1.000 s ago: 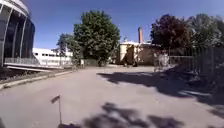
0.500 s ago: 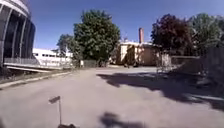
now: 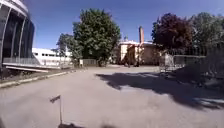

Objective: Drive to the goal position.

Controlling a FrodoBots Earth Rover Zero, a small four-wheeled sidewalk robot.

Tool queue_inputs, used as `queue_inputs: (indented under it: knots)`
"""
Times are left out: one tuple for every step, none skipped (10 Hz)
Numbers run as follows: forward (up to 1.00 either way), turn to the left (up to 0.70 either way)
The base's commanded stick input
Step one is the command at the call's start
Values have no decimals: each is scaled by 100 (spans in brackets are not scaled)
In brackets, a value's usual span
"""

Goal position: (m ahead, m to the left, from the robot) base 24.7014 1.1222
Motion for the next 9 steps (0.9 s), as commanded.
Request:
queue_inputs:
  knots:
    - [60,0]
    - [60,0]
    - [60,0]
    - [60,0]
    - [60,0]
    - [60,0]
    - [60,0]
    - [60,0]
    - [60,0]
